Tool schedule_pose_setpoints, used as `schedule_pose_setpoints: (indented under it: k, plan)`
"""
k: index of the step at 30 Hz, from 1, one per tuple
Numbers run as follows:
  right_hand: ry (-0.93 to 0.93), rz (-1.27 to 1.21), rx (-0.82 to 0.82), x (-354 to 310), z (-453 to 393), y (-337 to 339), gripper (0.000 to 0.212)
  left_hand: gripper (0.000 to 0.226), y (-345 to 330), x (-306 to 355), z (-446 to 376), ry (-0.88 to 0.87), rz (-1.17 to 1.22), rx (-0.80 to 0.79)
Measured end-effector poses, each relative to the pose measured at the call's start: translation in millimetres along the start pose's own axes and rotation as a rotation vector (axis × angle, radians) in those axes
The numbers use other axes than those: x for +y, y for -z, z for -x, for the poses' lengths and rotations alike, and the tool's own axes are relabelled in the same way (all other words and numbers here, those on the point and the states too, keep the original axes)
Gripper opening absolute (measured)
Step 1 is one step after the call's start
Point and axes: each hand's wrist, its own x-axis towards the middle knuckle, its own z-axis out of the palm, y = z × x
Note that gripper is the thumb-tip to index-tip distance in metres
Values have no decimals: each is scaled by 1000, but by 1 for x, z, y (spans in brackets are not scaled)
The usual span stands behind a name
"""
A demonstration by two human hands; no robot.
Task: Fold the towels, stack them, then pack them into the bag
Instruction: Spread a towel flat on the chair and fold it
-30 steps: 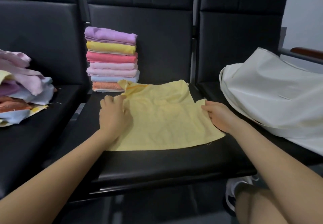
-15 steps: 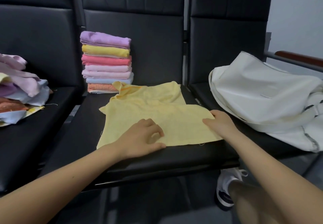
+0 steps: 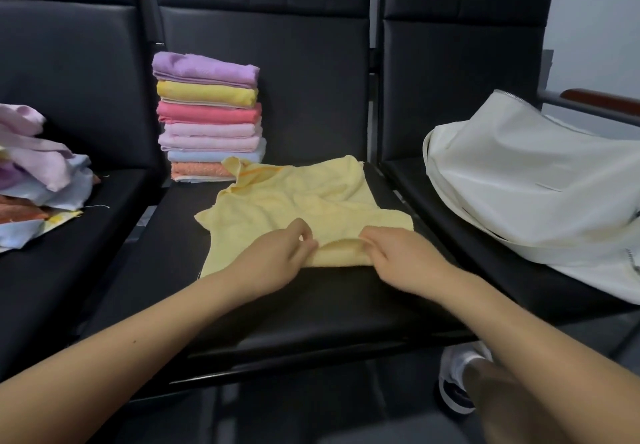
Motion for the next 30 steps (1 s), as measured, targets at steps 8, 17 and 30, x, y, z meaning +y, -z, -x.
schedule_pose_setpoints:
  k: [8,17,30]
  plan:
    - [-312,-461,271,33,-58,20,29,24,57,-41,-14,133,-98,-17]
    - [-92,-112,58,13,-104,-30,32,32,37,-75,-26,237,-107,75]
    - [-70,-344,-216,-2,-19,-7,32,40,61,-42,50,383,-99,-130]
